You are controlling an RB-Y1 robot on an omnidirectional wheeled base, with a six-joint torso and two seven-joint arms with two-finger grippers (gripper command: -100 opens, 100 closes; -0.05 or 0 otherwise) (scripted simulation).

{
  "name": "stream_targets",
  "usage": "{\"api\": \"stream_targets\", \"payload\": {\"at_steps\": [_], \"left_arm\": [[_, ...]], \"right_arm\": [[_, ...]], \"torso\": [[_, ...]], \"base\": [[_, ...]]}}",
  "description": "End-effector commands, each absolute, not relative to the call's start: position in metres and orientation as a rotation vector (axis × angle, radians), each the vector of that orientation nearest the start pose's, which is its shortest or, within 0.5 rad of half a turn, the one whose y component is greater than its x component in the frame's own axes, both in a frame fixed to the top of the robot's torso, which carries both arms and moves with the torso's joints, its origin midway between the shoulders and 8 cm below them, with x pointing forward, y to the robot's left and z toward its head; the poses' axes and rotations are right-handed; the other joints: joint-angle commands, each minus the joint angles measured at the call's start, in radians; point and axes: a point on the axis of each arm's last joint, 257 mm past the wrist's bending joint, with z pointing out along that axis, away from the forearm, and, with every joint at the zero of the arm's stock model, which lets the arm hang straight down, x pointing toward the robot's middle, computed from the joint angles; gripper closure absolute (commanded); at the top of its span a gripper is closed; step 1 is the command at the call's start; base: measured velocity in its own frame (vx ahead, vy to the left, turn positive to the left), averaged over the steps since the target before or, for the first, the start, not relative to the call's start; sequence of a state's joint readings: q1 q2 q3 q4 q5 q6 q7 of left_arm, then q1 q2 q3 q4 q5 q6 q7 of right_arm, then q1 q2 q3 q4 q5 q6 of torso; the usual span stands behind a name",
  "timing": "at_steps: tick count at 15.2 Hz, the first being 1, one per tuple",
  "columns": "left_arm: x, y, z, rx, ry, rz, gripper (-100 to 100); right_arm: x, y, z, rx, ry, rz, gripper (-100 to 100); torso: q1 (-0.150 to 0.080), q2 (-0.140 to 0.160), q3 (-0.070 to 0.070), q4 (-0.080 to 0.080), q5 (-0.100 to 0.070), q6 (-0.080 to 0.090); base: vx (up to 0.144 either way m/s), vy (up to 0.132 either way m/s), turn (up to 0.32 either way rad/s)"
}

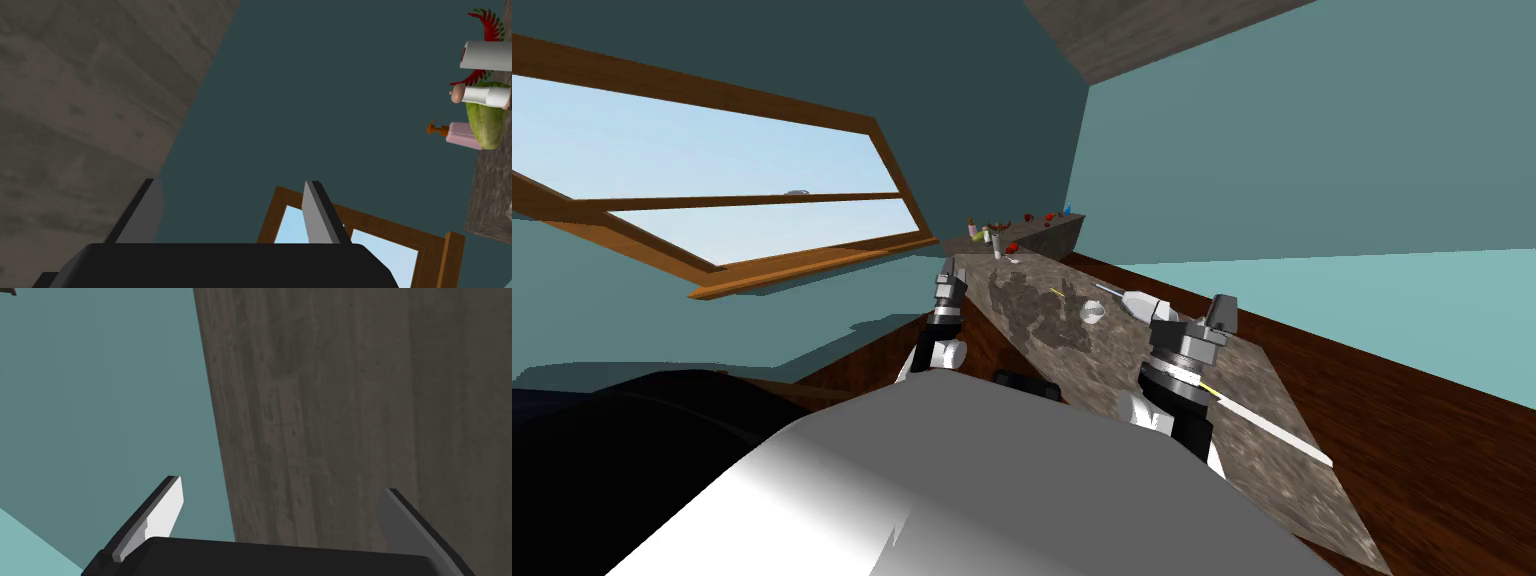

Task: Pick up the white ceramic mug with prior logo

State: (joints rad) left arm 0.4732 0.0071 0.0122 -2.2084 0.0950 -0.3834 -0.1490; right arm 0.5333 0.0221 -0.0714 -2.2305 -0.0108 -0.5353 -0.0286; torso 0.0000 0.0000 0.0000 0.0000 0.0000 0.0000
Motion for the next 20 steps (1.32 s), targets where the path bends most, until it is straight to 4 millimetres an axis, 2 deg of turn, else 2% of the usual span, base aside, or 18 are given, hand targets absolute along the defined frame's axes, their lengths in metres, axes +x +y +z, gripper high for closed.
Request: {"api": "stream_targets", "payload": {"at_steps": [1, 9, 12, 13, 14, 15, 16, 17, 18, 20], "left_arm": [[0.375, 0.296, -0.023, -0.781, 0.719, -1.186, 0], [0.375, 0.296, -0.023, -0.781, 0.719, -1.186, 0], [0.375, 0.296, -0.023, -0.781, 0.719, -1.186, 0], [0.375, 0.296, -0.023, -0.781, 0.718, -1.186, 0], [0.375, 0.296, -0.023, -0.781, 0.719, -1.186, 0], [0.375, 0.296, -0.023, -0.781, 0.718, -1.186, 0], [0.375, 0.296, -0.023, -0.781, 0.718, -1.186, 0], [0.375, 0.296, -0.023, -0.781, 0.718, -1.186, 0], [0.375, 0.296, -0.023, -0.781, 0.719, -1.186, 0], [0.375, 0.296, -0.023, -0.781, 0.719, -1.186, 0]], "right_arm": [[0.341, -0.312, -0.006, 0.691, 0.654, 1.220, -100], [0.353, -0.322, -0.037, 0.609, 0.844, 1.100, -100], [0.358, -0.336, -0.057, 0.561, 0.950, 1.010, -100], [0.358, -0.335, -0.056, 0.553, 0.958, 1.009, -100], [0.361, -0.345, -0.067, 0.534, 1.004, 0.959, -100], [0.361, -0.344, -0.066, 0.522, 1.014, 0.958, -100], [0.363, -0.354, -0.076, 0.505, 1.055, 0.908, -100], [0.364, -0.354, -0.076, 0.490, 1.070, 0.905, -100], [0.365, -0.365, -0.086, 0.475, 1.111, 0.853, -100], [0.366, -0.364, -0.084, 0.456, 1.125, 0.850, -100]], "torso": [[0.000, 0.000, 0.000, 0.000, 0.000, 0.000], [0.004, 0.006, 0.003, 0.001, 0.001, 0.000], [0.004, 0.006, 0.004, 0.001, 0.001, 0.000], [0.005, 0.007, 0.004, 0.001, 0.001, 0.000], [0.005, 0.007, 0.004, 0.002, 0.001, 0.000], [0.006, 0.008, 0.004, 0.002, 0.001, 0.000], [0.006, 0.008, 0.004, 0.002, 0.001, 0.000], [0.006, 0.008, 0.004, 0.002, 0.001, 0.000], [0.005, 0.008, 0.004, 0.002, 0.001, 0.000], [0.006, 0.008, 0.004, 0.002, 0.001, 0.000]], "base": [[-0.019, 0.022, 0.023], [-0.068, 0.056, 0.035], [-0.087, 0.075, 0.051], [-0.100, 0.076, 0.038], [-0.106, 0.091, 0.061], [-0.093, 0.095, 0.046], [-0.103, 0.084, 0.055], [-0.099, 0.078, 0.048], [-0.102, 0.089, 0.066], [-0.077, 0.071, 0.032]]}}
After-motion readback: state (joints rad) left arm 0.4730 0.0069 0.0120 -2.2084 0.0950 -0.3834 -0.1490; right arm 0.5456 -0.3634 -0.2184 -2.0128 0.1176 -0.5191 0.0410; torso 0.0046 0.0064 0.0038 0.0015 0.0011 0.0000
